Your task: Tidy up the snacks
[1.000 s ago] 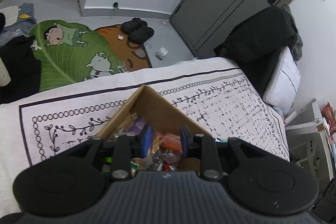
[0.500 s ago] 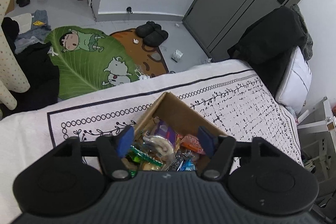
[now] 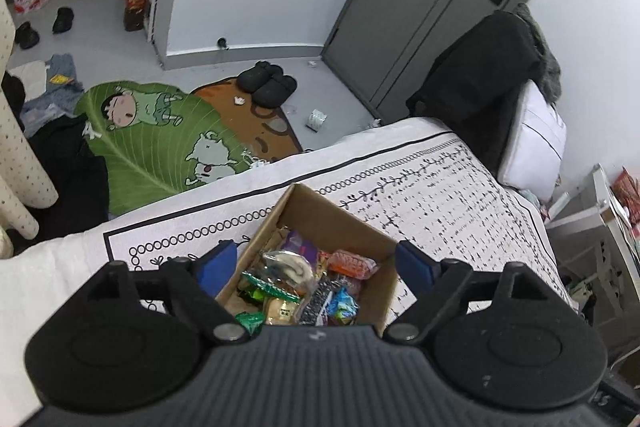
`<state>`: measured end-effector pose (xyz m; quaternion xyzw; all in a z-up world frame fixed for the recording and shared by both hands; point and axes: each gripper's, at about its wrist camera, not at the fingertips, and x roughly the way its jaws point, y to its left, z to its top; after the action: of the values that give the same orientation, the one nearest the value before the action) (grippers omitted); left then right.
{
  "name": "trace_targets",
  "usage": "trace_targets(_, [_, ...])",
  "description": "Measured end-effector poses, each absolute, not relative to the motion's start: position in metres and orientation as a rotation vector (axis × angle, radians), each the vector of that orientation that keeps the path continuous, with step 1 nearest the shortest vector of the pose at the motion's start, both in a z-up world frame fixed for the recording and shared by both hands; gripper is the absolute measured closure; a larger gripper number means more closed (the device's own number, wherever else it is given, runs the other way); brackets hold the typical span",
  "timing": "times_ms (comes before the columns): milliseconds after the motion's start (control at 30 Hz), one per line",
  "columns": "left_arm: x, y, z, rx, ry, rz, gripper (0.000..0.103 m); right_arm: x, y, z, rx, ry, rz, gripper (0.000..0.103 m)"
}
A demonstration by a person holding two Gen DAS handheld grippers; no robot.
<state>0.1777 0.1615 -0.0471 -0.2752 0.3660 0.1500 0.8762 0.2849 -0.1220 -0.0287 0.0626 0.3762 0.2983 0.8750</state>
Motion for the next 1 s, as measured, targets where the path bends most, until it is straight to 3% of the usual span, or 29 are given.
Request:
trace_targets(200, [0.167,0.14,-0.038,-0.544,0.747,0.26,0.006,0.264,-0.149,-0.005,0.105,0.722,0.586,0.001])
trace_targets(300, [0.16,0.13,-0.031,-0.522,0.733,0.24,0.0,0.256,-0.159,0.001,0.087,0.714,0.563,0.0])
trace_targets(1000, [0.094,0.092,-0.005,-0.408,0.68,0.14,0.0,0.182,-0.197,0.026,0.102,0.661,0.492,0.0])
